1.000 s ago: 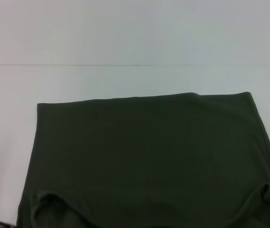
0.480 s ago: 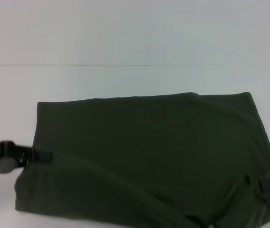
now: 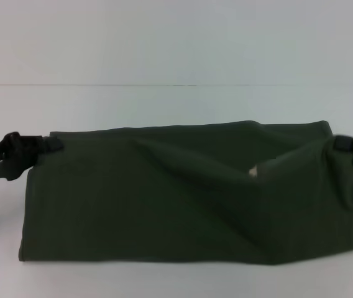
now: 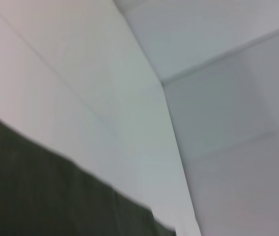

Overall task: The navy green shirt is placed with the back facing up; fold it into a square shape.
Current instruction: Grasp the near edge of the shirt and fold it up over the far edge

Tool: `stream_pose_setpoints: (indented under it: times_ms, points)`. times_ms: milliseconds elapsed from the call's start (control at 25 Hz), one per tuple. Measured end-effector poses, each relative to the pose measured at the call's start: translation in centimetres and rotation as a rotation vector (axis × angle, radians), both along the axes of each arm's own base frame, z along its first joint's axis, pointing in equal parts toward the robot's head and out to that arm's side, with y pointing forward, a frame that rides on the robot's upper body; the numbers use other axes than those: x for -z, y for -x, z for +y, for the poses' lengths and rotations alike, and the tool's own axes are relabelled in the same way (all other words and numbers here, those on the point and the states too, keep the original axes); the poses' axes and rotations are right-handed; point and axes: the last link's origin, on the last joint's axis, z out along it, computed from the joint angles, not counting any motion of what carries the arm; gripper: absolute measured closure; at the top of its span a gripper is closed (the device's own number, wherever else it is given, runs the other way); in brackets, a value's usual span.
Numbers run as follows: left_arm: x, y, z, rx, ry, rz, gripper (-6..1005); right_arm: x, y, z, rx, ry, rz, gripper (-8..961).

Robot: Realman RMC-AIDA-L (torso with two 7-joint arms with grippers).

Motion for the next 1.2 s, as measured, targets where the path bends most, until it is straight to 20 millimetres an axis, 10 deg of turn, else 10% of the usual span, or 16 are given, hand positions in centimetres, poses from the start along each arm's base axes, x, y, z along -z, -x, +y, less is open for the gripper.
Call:
stream_pose_setpoints:
  times_ms: [1200]
  points:
    - [5.8, -0.9, 5.3, -0.083, -0.334, 0.249, 968, 6.1, -0.2, 6.5, 0.153, -0.328, -0.296, 867]
